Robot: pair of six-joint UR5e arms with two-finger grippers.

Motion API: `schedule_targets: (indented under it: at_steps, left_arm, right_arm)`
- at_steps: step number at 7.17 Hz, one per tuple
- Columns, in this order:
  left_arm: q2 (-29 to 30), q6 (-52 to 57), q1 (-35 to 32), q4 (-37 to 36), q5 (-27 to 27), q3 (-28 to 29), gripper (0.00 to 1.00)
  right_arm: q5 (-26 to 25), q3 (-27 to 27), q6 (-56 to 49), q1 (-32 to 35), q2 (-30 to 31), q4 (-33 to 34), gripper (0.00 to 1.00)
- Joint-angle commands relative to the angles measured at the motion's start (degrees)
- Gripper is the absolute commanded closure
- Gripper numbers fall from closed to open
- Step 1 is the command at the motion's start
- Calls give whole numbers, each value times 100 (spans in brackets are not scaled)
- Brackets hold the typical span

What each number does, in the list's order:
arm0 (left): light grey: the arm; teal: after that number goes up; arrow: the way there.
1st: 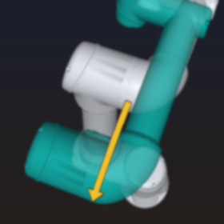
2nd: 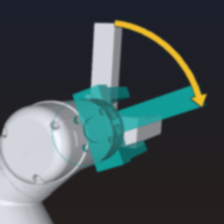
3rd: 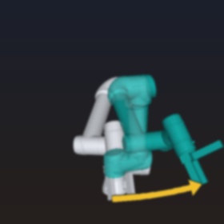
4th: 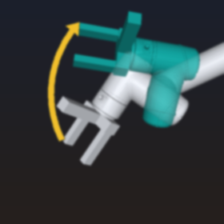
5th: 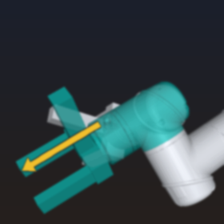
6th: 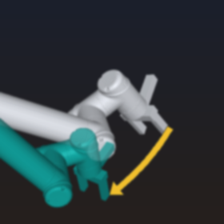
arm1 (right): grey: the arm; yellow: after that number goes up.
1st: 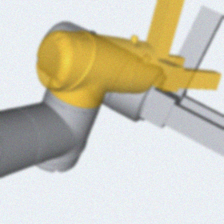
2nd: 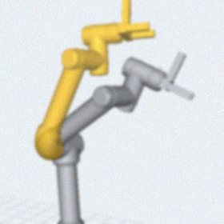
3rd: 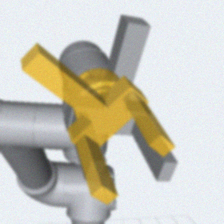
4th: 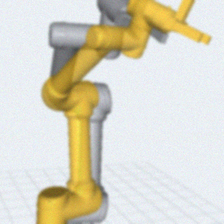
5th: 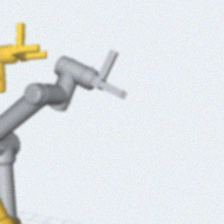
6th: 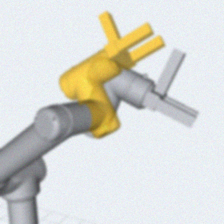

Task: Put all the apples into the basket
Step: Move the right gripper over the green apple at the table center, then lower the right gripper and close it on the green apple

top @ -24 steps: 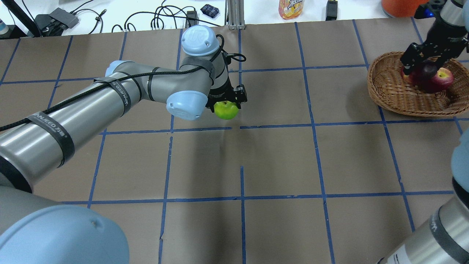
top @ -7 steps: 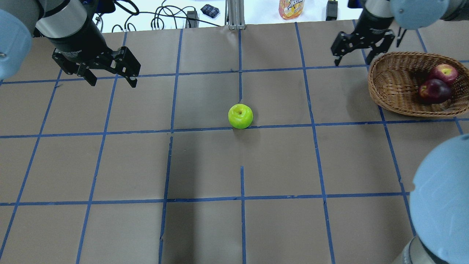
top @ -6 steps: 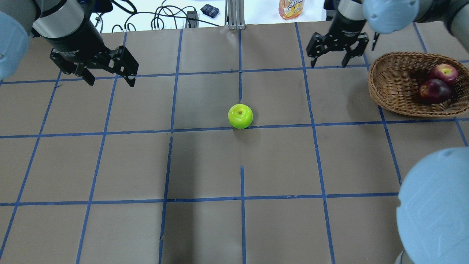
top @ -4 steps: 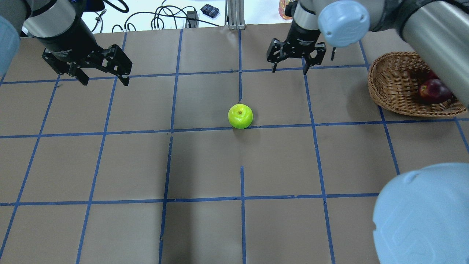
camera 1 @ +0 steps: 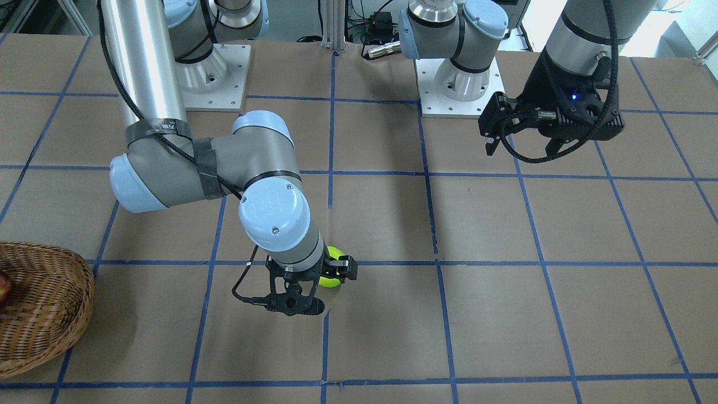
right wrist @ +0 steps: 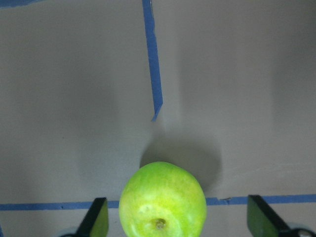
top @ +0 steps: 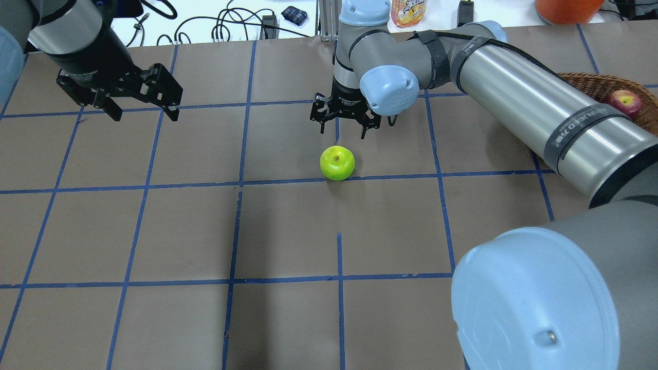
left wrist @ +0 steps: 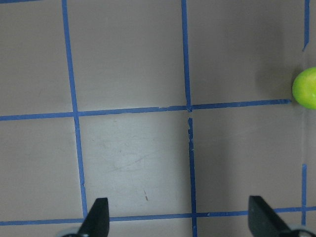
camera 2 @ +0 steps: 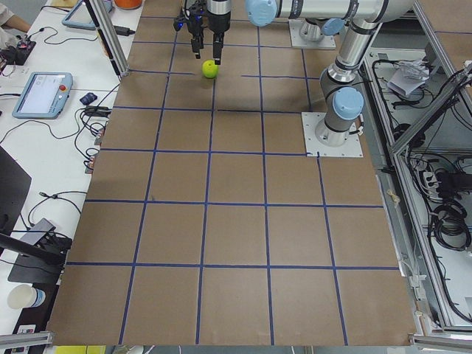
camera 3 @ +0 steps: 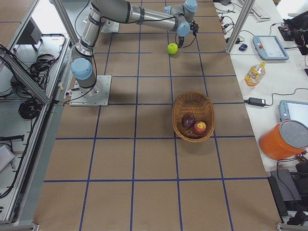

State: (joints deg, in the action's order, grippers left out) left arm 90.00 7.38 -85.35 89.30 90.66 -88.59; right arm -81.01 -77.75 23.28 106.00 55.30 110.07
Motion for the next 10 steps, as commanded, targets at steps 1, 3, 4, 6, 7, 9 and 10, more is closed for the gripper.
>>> schedule_targets:
  at_steps: [1,3,4,6,7,9,10]
  left_arm:
    - [0,0,10,0,4,8,0]
    - [0,0,18,0,-4,8,0]
    - [0,0,18,0,-4,8,0]
    - [0,0,18,0,-4,8,0]
    - [0,0,18,0,-4,8,0]
    - [0,0,10,0,-4,8,0]
    - [0,0,10,0,-4,8,0]
  right_arm:
    - [-2,-65,133,96,-176,23,0]
    - [-2,-153,142,131,-186,23,0]
    - [-2,-205,151,184,-186,23,0]
    - [-2,-267,142,237,-230,23,0]
    - [-2,-354,125,237,-230,32,0]
    - [-2,-426,107,237,-230,41,0]
    - [-2,-417,107,237,-230,41,0]
